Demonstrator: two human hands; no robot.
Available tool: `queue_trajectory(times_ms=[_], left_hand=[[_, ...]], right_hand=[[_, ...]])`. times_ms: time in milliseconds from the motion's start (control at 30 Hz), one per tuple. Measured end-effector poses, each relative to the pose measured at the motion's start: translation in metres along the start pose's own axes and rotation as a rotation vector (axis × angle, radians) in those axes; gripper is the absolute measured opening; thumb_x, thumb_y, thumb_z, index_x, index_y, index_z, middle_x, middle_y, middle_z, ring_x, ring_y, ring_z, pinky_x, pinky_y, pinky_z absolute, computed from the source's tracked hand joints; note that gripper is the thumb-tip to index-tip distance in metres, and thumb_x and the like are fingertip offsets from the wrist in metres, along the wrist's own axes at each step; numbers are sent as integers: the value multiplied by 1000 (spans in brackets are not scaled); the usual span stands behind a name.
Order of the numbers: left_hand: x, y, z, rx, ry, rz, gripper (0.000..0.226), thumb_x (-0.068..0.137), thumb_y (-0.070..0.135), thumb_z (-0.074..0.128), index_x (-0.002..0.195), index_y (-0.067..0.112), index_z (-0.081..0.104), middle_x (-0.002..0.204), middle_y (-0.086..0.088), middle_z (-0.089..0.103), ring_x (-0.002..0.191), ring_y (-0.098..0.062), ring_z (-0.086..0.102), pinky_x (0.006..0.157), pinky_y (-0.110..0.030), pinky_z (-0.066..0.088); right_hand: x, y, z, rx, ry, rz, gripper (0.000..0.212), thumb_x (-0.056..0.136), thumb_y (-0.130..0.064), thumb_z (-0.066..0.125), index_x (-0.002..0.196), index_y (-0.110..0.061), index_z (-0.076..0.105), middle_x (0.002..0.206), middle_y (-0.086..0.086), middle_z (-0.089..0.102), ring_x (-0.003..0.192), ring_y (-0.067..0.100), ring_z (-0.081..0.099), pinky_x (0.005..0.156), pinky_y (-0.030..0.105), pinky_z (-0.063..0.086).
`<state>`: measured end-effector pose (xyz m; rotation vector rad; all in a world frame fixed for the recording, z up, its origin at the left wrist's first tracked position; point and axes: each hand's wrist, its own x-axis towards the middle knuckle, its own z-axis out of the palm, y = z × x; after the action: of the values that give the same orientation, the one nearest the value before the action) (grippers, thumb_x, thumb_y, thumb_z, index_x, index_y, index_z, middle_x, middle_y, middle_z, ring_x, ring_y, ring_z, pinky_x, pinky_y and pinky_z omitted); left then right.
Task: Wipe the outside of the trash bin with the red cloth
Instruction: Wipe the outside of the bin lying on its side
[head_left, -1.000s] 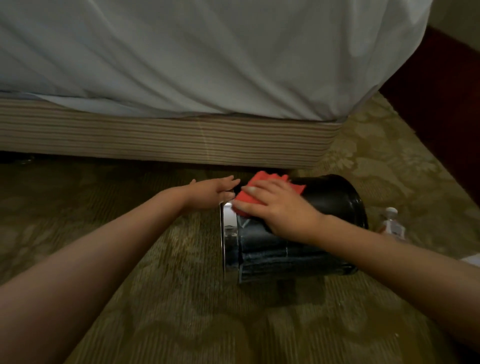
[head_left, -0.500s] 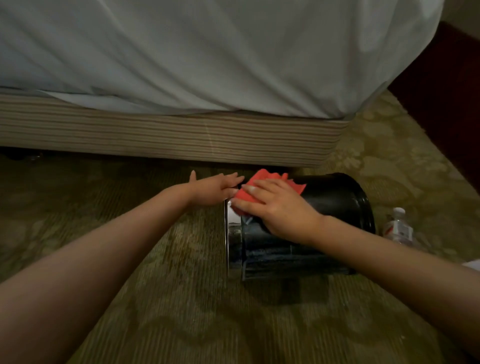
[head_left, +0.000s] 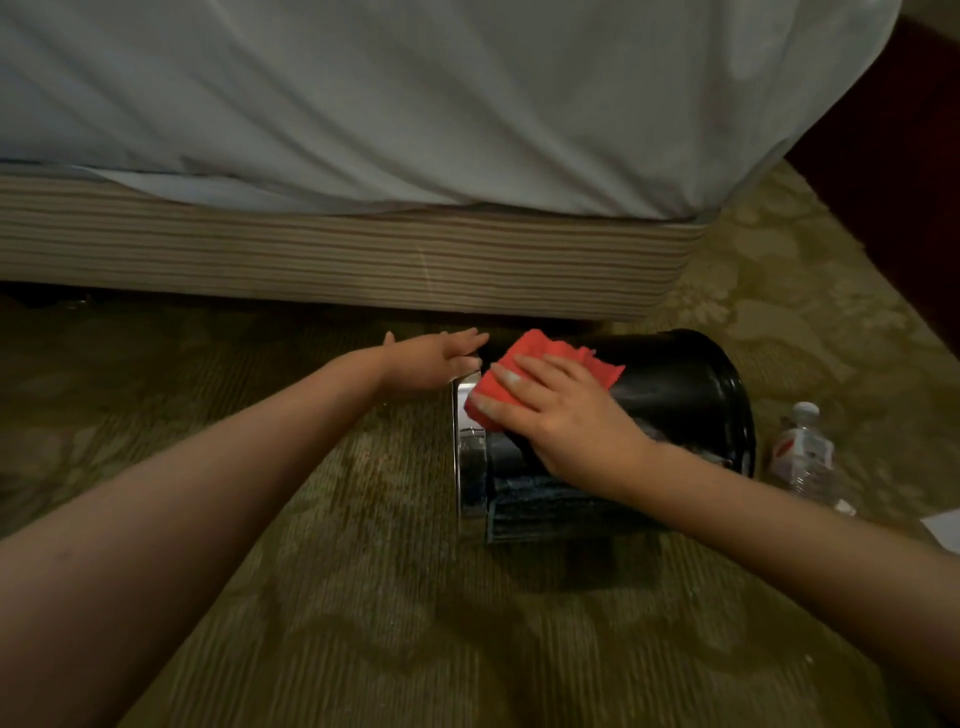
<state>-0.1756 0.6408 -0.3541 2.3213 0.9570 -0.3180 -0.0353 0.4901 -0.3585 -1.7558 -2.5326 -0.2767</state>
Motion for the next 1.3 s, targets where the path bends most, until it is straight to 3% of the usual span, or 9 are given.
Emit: queue_trajectory(times_ms=[200, 467, 633, 767, 867, 967, 1067, 1133, 1300], left_hand=[[-5, 4, -2, -28, -5, 16, 49, 99, 38, 32, 146, 35, 19, 156, 11, 10, 144, -18, 9, 108, -62, -6], [-3, -1, 1, -126, -41, 80, 52, 99, 29, 39, 147, 25, 19, 157, 4, 10, 144, -16, 9, 116, -51, 6], [-4, -3, 0, -116, -52, 92, 52, 99, 31, 38, 147, 28, 20, 157, 6, 10, 144, -15, 10, 116, -52, 6], [-4, 0, 0, -200, -43, 114, 52, 99, 22, 40, 147, 18, 21, 156, -2, 13, 143, -14, 12, 116, -27, 9], [-5, 3, 3, -205, -28, 108, 52, 99, 21, 40, 147, 17, 21, 156, -2, 12, 143, -15, 11, 117, -30, 7], [-5, 0, 4, -144, -31, 87, 51, 99, 26, 39, 147, 23, 21, 157, 3, 10, 144, -16, 9, 117, -50, 6], [-4, 0, 3, -186, -31, 91, 50, 99, 24, 38, 147, 23, 22, 157, 1, 11, 144, -15, 10, 118, -41, 5], [-2, 0, 4, -217, -25, 98, 50, 99, 22, 38, 147, 19, 22, 156, -2, 12, 144, -14, 10, 116, -28, 6], [-2, 2, 5, -240, -16, 85, 52, 98, 20, 41, 146, 15, 22, 156, -4, 13, 143, -13, 12, 112, -21, 9]], right_hand=[[32, 27, -6, 26, -116, 236, 52, 94, -21, 42, 144, -32, 31, 146, 5, 40, 133, 23, 35, 106, 40, 21], [2, 15, -12, -41, -163, -79, 58, 89, -23, 56, 142, -32, 36, 148, 8, 37, 135, 30, 33, 110, 47, 20], [20, 45, -15, 2, -215, 241, 50, 97, -23, 36, 144, -37, 27, 149, -3, 37, 135, 18, 33, 110, 37, 21], [5, 5, -10, 32, -154, 27, 57, 88, -21, 57, 141, -31, 38, 146, 10, 40, 135, 32, 33, 110, 48, 20], [-1, 3, -7, 19, -147, -78, 61, 83, -20, 66, 138, -29, 43, 145, 10, 42, 134, 35, 35, 110, 51, 22], [2, 36, -12, 20, -196, 130, 54, 93, -24, 46, 143, -39, 30, 151, -4, 31, 139, 17, 26, 112, 38, 21], [4, 55, -16, 7, -218, 317, 53, 96, -22, 37, 144, -41, 26, 150, -4, 34, 136, 16, 31, 106, 34, 26], [7, 36, -14, -21, -211, 275, 56, 93, -20, 41, 145, -38, 26, 150, 2, 34, 136, 22, 30, 106, 38, 23], [1, -4, -8, 20, -145, -43, 62, 88, -21, 58, 144, -32, 32, 150, 8, 34, 138, 32, 27, 112, 47, 15]])
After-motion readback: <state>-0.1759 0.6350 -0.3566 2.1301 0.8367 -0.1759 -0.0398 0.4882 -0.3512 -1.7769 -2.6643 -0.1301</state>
